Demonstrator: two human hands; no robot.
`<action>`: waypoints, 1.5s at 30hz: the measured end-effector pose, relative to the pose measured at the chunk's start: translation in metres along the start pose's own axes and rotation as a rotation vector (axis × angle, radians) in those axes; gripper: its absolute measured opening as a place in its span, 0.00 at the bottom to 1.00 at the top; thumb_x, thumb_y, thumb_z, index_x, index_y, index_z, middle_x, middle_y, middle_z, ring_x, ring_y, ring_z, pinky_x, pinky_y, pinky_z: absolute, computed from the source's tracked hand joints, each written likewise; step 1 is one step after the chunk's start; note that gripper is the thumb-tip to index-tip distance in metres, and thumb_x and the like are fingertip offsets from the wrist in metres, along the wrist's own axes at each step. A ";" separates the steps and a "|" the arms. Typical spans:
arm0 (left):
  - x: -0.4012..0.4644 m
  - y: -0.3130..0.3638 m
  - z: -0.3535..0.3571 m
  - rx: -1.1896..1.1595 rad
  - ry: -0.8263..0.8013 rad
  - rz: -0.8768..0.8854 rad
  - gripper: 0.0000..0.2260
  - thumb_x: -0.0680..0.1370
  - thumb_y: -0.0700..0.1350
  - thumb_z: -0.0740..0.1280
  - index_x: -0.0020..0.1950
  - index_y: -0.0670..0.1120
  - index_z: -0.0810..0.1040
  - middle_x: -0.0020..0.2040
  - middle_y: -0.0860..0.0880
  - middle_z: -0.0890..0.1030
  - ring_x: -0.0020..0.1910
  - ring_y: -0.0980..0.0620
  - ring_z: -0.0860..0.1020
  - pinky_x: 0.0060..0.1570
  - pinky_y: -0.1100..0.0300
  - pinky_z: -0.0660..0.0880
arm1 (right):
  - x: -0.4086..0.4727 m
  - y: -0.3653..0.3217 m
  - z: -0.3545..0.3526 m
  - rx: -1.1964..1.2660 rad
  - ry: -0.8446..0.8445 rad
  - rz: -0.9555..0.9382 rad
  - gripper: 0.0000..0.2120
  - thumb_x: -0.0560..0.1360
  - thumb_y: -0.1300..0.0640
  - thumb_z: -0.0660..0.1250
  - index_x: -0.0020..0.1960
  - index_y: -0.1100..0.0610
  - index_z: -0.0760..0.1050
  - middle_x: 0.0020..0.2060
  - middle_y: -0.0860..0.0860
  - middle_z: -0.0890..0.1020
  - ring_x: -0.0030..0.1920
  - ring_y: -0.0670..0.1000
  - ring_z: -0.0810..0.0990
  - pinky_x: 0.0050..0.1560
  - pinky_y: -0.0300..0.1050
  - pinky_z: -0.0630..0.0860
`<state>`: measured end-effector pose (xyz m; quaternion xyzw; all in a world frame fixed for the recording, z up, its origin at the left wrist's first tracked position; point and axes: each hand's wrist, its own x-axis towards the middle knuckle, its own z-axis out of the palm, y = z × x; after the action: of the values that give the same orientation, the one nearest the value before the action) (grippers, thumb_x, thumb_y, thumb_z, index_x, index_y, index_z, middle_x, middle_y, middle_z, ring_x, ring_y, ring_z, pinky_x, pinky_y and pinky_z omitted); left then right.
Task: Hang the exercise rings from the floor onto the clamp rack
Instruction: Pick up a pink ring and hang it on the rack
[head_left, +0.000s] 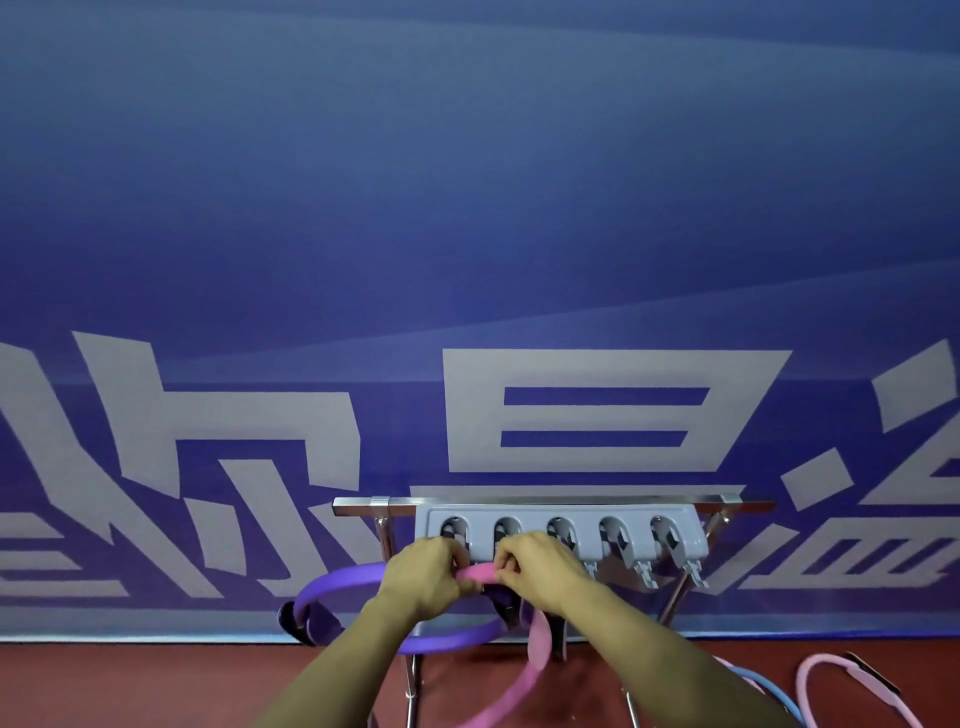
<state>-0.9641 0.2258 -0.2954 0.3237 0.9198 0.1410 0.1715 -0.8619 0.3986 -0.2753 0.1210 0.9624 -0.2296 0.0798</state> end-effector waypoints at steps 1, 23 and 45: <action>-0.001 0.000 0.001 -0.004 0.004 -0.001 0.18 0.71 0.65 0.73 0.55 0.56 0.81 0.47 0.54 0.84 0.51 0.49 0.82 0.48 0.56 0.77 | -0.003 -0.001 -0.001 -0.010 0.000 0.007 0.06 0.77 0.55 0.67 0.51 0.50 0.82 0.45 0.45 0.85 0.51 0.51 0.84 0.52 0.45 0.78; -0.081 0.083 0.004 -0.432 -0.073 0.279 0.13 0.81 0.49 0.69 0.65 0.49 0.78 0.59 0.49 0.84 0.53 0.51 0.83 0.60 0.51 0.79 | -0.160 0.010 -0.021 0.098 0.178 0.147 0.23 0.82 0.43 0.62 0.75 0.49 0.71 0.69 0.51 0.76 0.70 0.52 0.73 0.68 0.46 0.68; -0.211 0.484 0.132 -0.801 -0.117 0.673 0.22 0.77 0.63 0.68 0.69 0.58 0.77 0.67 0.62 0.79 0.68 0.63 0.76 0.73 0.52 0.71 | -0.537 0.258 -0.099 0.631 0.828 0.295 0.19 0.82 0.44 0.65 0.72 0.45 0.73 0.68 0.36 0.76 0.67 0.28 0.69 0.63 0.23 0.64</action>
<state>-0.4915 0.4735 -0.1877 0.5175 0.6278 0.5105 0.2783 -0.2878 0.5617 -0.1850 0.3532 0.7705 -0.4268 -0.3152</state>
